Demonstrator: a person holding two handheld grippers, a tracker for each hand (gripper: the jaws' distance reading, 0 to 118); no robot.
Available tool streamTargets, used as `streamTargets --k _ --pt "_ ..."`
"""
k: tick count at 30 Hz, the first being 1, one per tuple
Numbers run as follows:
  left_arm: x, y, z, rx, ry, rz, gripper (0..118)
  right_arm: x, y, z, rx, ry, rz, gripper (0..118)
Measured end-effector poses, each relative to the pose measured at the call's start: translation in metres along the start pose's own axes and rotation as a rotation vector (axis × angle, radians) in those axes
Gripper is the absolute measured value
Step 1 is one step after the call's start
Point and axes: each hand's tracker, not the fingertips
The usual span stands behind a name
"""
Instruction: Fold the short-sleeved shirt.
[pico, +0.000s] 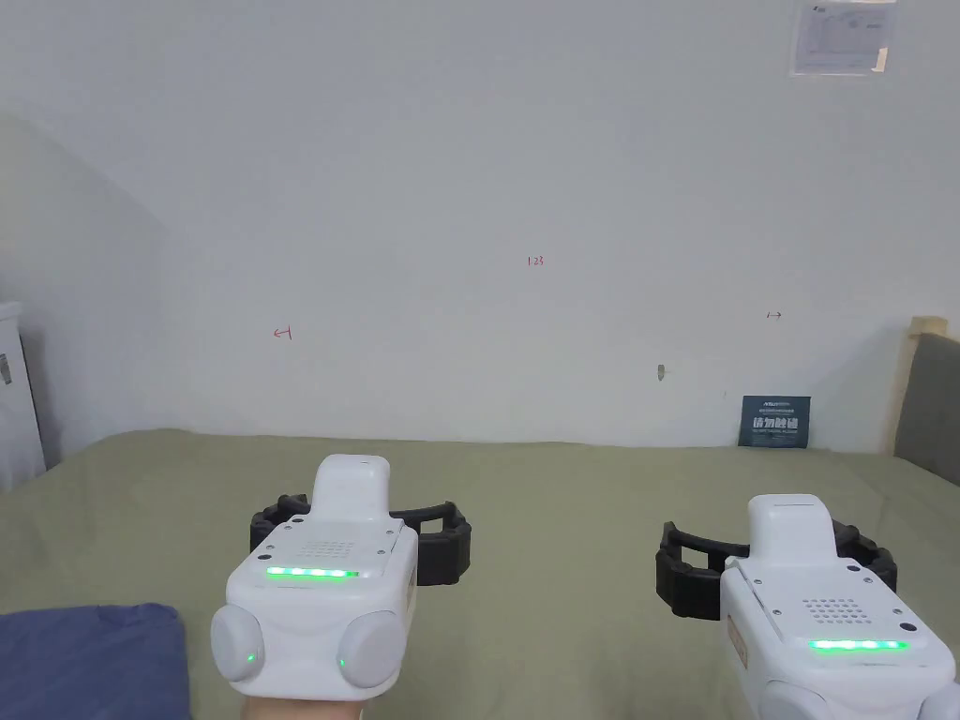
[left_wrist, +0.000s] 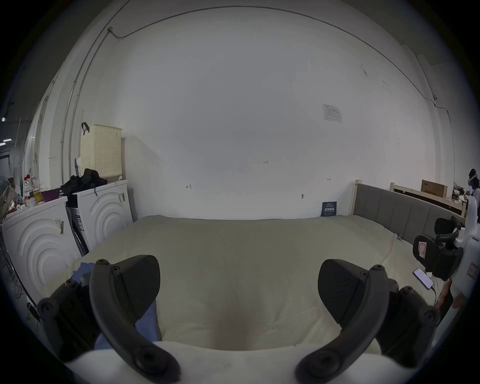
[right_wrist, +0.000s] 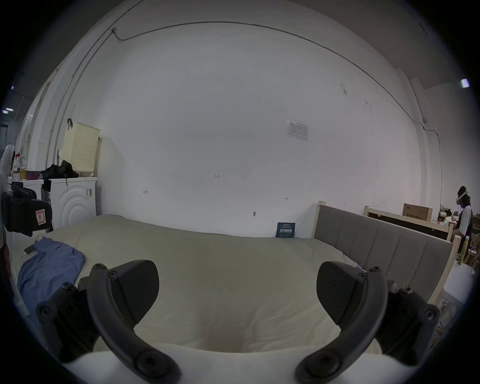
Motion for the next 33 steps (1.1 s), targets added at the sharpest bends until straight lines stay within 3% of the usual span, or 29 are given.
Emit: streamTargets --k 11,13,14,15,16,17,19,29,33 --pt "-0.002 0.001 -0.001 -0.003 0.005 0.004 118 0.003 0.0 -0.002 0.007 -0.01 -0.007 118" --pt "-0.002 0.001 0.0 -0.01 -0.002 0.001 116 0.003 0.001 -0.001 0.002 -0.007 -0.012 113" --pt "-0.002 0.001 0.0 -0.009 0.005 -0.004 103 0.003 0.002 0.0 0.003 -0.007 -0.016 101" --pt "-0.001 0.0 0.002 -0.001 0.015 -0.013 73 0.003 0.002 0.002 0.006 -0.001 -0.02 72" --pt "0.0 0.0 0.002 0.004 0.013 -0.019 0 0.003 0.002 0.002 0.007 0.005 -0.019 7" --pt "0.0 0.0 0.001 0.002 0.021 -0.021 0 0.001 0.002 -0.001 -0.001 -0.012 -0.013 0" --pt "-0.002 -0.002 -0.002 0.004 0.017 0.0 0 0.003 -0.003 -0.004 0.007 -0.053 -0.015 0" --pt "-0.003 -0.007 -0.001 -0.019 -0.021 -0.014 0 0.013 -0.002 -0.005 -0.033 -0.045 -0.035 0" --pt "-0.016 -0.008 -0.002 -0.025 0.003 -0.01 0 -0.003 -0.005 -0.009 -0.035 -0.022 0.017 0"
